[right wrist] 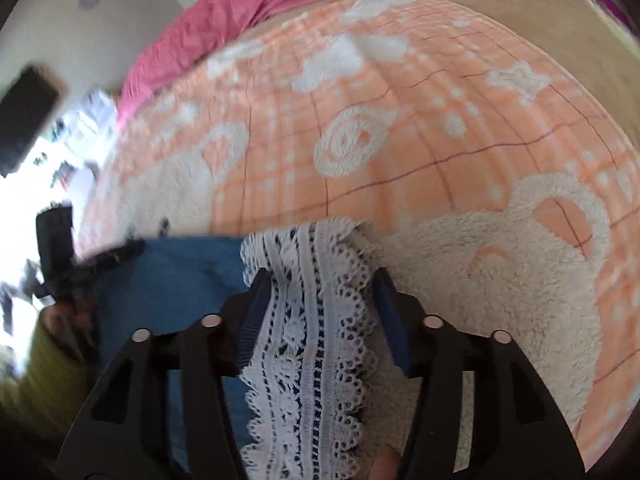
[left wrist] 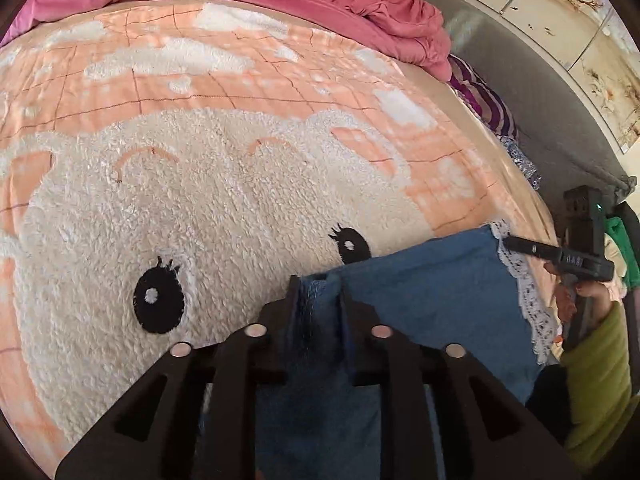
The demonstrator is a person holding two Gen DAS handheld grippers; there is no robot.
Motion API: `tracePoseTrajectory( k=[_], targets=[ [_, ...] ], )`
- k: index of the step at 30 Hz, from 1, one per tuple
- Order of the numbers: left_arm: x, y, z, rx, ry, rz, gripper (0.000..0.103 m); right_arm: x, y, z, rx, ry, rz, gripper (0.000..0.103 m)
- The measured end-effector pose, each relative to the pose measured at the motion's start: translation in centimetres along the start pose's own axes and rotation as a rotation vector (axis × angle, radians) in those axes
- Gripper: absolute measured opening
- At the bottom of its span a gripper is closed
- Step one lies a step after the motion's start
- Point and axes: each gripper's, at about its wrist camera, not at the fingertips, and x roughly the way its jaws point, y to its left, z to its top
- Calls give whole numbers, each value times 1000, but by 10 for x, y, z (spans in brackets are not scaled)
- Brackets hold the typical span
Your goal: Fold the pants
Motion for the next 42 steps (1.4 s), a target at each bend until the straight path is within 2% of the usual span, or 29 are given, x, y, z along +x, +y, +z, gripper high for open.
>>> tracePoseTrajectory(
  k=[2,6,8,11,13,16,18,20,22,23,25,28,29,32,33,34,36,38,42],
  targets=[
    [-4,-2,-1,9,-10,-5,44,3,-10,5,46,-4,9,48],
    [0,-3,-2,13,5,-16,44,17,-21,13,91,15,75,46],
    [-1,-5,-6,25,8,-21,42,18,-20,14,88,12,110,30],
    [3,-12,-6,39,21,-29,18,22,-13,10,84,25,164,18],
    [0,-15,-8,54,15,-14,12,14,-4,9,59,-12,166,14],
    [-10,-19,-3,62,-37,7,11,-18,12,11,4,-146,154,12],
    [-18,-26,2,95,-82,21,11,-29,19,16,-20,-199,107,12],
    [-16,-35,6,137,-100,78,11,-22,23,25,-45,-194,58,12],
    [-5,-33,9,144,-84,118,11,-7,24,31,-56,-146,-9,12],
    [1,-30,9,137,-79,132,11,7,25,34,-76,-105,-70,12],
    [14,-20,8,126,-62,169,11,23,21,34,-94,-51,-131,13],
    [16,-12,6,94,-65,140,14,35,23,30,-155,-36,-211,19],
    [13,-10,5,91,-71,141,18,36,24,28,-174,-40,-237,23],
    [0,-7,3,76,-109,185,41,28,25,22,-180,-80,-262,33],
    [-7,-7,3,66,-122,209,45,20,25,21,-176,-107,-268,37],
    [-21,-7,1,54,-146,225,45,8,27,19,-168,-146,-271,40],
    [-44,-10,-1,40,-193,230,47,-28,28,12,-133,-240,-231,43],
    [-77,-16,-9,31,-256,230,52,-61,26,0,-75,-310,-146,51],
    [-126,-25,-42,-10,-328,211,62,-90,22,-38,-13,-283,-58,55]
  ],
)
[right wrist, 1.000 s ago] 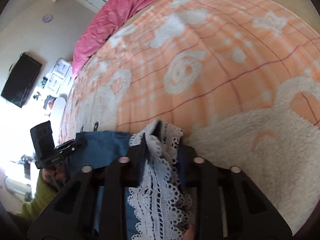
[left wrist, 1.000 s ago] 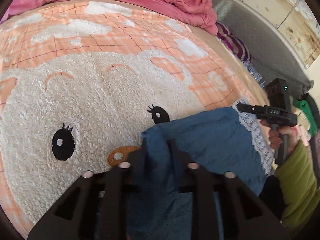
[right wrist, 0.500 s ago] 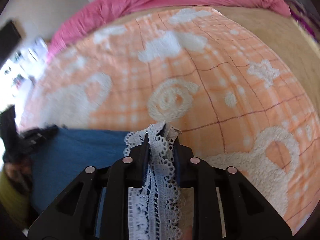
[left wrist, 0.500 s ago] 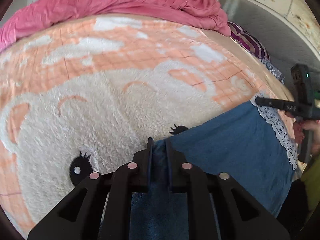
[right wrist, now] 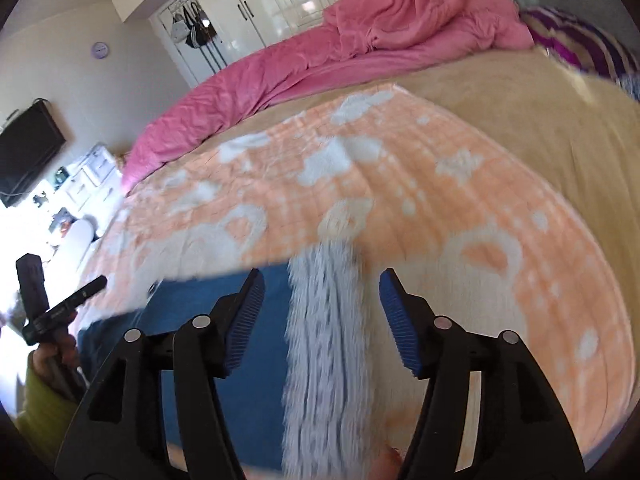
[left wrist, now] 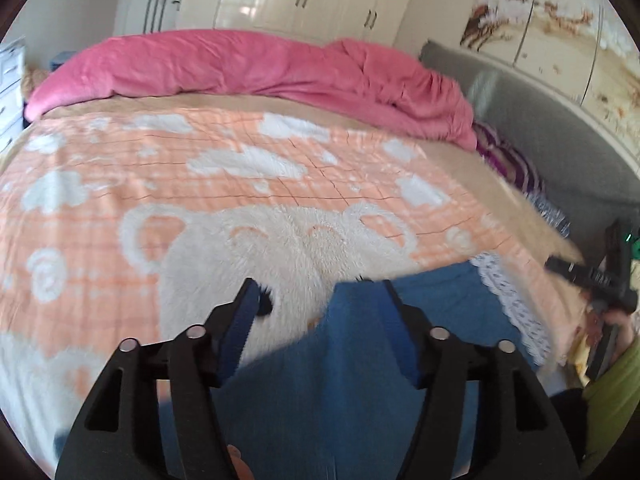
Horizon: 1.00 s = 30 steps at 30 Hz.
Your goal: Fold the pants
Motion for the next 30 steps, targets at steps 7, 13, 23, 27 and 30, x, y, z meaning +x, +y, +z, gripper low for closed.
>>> tracePoseTrajectory(
  k=[7,13,23,27,30],
  targets=[
    [-77,33,-49,-75,-40,131,68,-6,-18,-65,19,156,-5,56],
    [-102,90,-76,-204,-6,261,69,6,-27,-80,86,173,92,49],
    [-73,119,-122,-340,79,142,51,15,-21,-84,54,193,65,23],
    [-74,110,-122,-290,84,186,34,12,-13,-85,17,178,69,15],
    [-86,113,-119,-276,66,187,33,4,-8,-84,-31,167,27,13]
  ],
)
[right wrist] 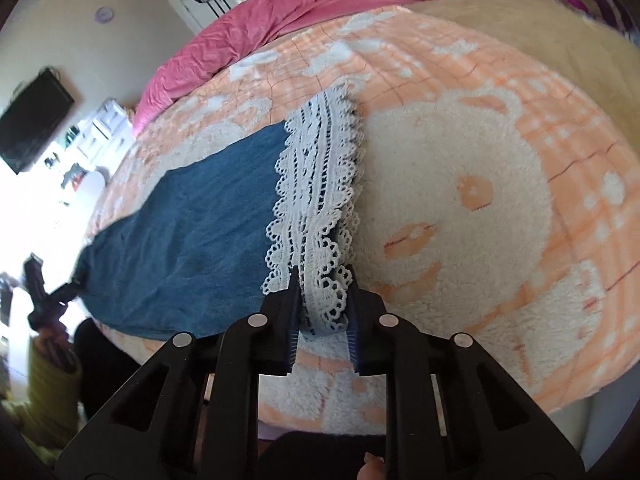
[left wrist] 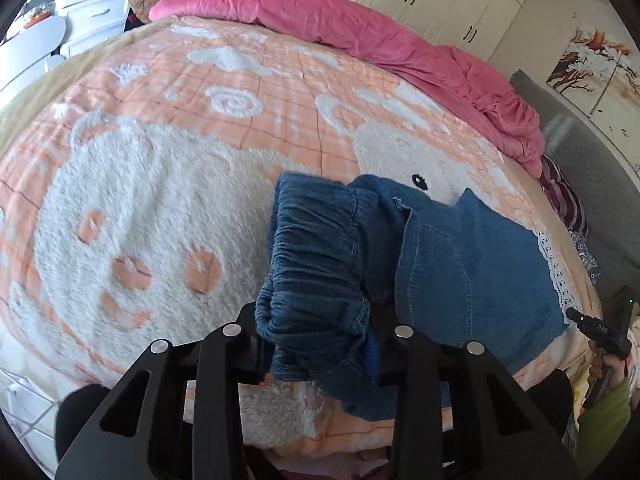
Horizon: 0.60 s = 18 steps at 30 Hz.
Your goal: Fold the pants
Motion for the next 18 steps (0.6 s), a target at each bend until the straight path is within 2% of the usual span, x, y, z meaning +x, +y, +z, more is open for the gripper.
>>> tracePoseTrajectory(
  k=[4,7,8,9,10,12,14,17,18],
  targets=[
    [11,0,-6,44,22,52,36,4,5,-8,-57,16,-100,13],
    [17,5,-7,20,21,46,41,11,7,-13,-50,0,-135,14],
    [13,6,-5,15,18,42,47,10,6,-13,-41,-3,-139,14],
    [8,7,-4,10,12,50,61,8,6,-13,-25,-7,-138,15],
    [1,7,-3,9,4,70,66,6,6,-13,-21,-10,-136,17],
    [-15,5,-2,27,-22,90,69,-2,10,-14,-31,-34,-154,24],
    [-35,-2,0,59,-59,126,70,-12,14,-16,-35,-58,-176,40],
    [-70,-20,5,130,-146,180,79,-30,21,-21,-47,-113,-196,42],
    [-75,-26,8,143,-159,177,80,-35,24,-23,-54,-131,-209,43]
  ],
)
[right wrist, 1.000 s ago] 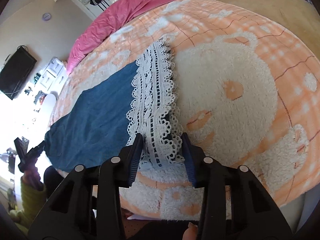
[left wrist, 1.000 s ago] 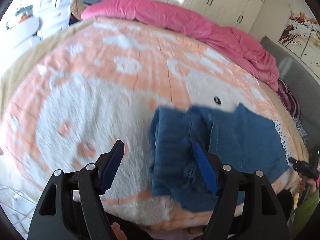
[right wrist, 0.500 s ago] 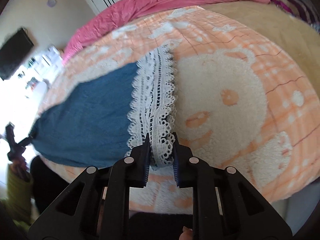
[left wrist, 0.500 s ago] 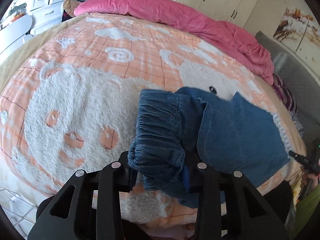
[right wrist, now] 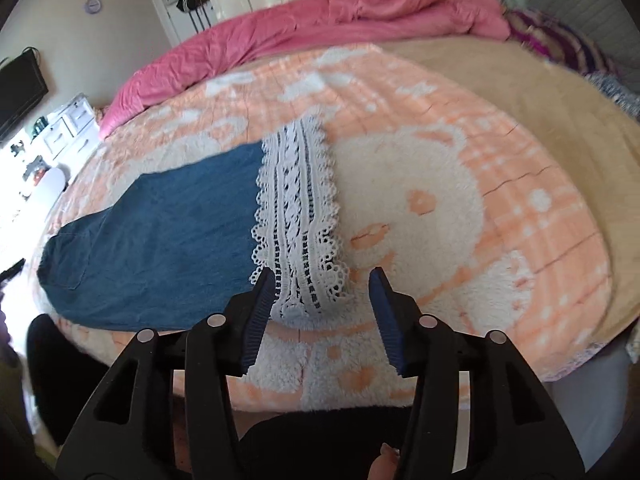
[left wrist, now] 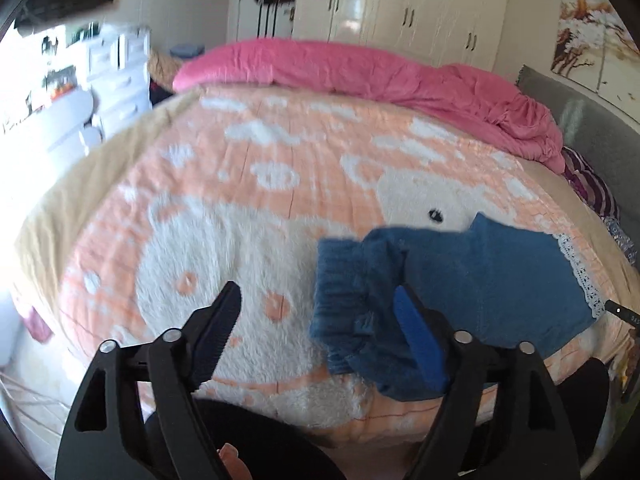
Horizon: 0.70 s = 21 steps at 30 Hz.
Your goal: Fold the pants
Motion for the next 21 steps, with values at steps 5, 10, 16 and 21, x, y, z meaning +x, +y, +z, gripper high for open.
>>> tracePoseTrajectory(
  k=[5,10,16,21],
  targets=[
    [-1,-55,23,89,-25,-141,86,-14,27,3,-59,-48,8,48],
    [49,-130,25,176,71,-314,88,-7,69,11,-141,-53,67,55],
    [129,-179,12,229,237,-351,88,35,108,14,-200,20,99,59],
    [166,-155,7,196,268,-270,88,72,102,7,-207,121,-29,60]
  ],
)
